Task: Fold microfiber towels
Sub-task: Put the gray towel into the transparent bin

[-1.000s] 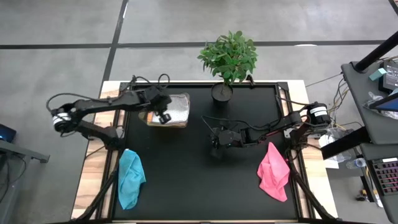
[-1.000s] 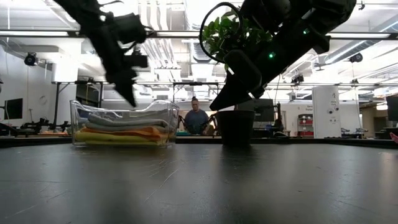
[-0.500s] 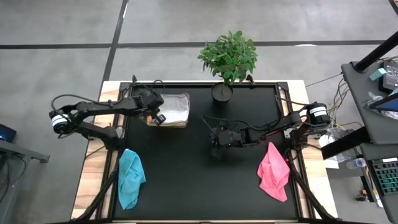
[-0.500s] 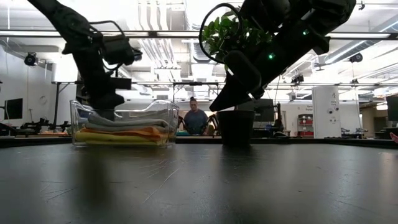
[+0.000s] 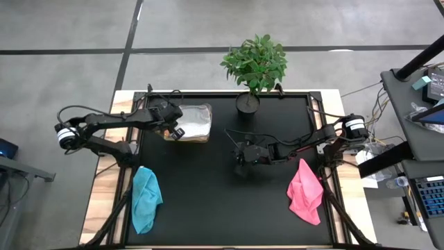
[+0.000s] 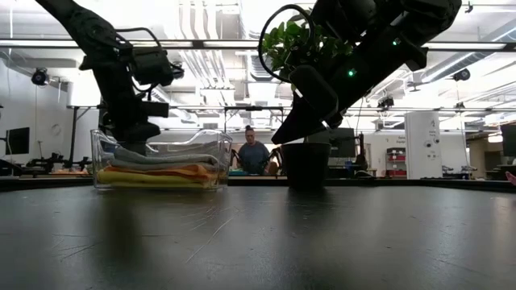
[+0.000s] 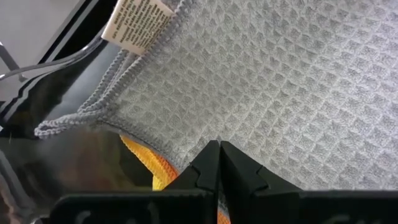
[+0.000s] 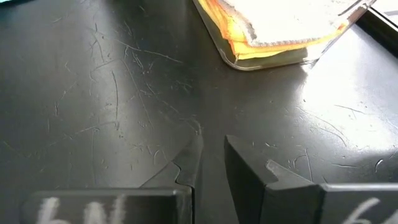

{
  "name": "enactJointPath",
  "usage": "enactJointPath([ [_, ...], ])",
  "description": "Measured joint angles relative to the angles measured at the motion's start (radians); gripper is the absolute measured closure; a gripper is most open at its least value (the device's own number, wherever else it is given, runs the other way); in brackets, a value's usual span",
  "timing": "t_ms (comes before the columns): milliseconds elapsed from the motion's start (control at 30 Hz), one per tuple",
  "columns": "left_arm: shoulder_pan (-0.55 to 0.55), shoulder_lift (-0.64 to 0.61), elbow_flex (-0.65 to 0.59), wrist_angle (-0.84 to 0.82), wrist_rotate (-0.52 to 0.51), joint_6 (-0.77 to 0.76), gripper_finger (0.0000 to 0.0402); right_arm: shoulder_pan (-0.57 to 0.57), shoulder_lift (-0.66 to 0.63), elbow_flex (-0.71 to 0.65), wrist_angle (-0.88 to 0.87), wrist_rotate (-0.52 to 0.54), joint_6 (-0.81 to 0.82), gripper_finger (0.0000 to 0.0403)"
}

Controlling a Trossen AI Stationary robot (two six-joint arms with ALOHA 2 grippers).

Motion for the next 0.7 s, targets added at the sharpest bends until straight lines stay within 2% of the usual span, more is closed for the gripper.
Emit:
enactJointPath([
  [433,0.000,0.000,0.001,-0.050,-0.007,-0.087,0.0402,0.000,0.000,0.000,-0.001,0.000,-0.002,0.0344],
  [700,-0.001,-0.012,0.036,-0.081,-0.006,-0.068,0.0402,0.000,0.000,0.000,-0.001,0.000,-0.002,0.0344],
])
